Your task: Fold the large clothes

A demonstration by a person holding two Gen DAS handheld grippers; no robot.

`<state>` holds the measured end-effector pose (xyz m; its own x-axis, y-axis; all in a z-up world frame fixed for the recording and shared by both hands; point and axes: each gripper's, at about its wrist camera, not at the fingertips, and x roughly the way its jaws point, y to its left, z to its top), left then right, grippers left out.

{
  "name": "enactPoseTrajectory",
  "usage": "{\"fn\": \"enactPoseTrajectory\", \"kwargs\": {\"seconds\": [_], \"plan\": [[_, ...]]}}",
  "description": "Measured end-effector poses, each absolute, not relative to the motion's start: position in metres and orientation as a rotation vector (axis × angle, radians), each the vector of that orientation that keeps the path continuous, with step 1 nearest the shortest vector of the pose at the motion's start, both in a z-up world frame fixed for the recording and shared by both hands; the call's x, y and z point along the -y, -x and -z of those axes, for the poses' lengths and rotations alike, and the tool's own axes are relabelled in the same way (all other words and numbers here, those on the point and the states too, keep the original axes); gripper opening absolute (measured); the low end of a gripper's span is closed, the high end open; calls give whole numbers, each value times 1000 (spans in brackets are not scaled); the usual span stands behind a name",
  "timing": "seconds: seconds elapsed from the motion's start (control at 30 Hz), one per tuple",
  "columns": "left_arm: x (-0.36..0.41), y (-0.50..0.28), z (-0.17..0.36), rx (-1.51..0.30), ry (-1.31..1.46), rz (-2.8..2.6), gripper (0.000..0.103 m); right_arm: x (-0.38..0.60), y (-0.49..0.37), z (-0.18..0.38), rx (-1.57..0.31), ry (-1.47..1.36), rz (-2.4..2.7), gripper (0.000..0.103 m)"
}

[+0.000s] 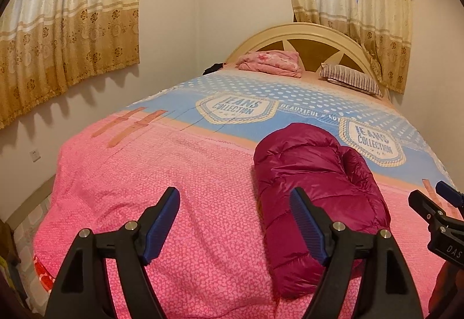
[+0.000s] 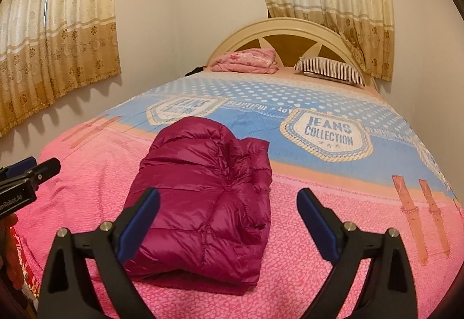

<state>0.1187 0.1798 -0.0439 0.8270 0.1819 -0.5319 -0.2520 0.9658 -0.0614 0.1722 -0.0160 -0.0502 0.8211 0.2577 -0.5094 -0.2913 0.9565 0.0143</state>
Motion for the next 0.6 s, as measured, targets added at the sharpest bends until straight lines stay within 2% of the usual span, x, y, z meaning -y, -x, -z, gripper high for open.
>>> {"fn": "enactPoseTrajectory", "kwargs": {"seconds": [0.6], "plan": [[-177, -119, 43, -550, 116, -226, 79, 17, -163, 48, -517, 65, -301, 98]]}}
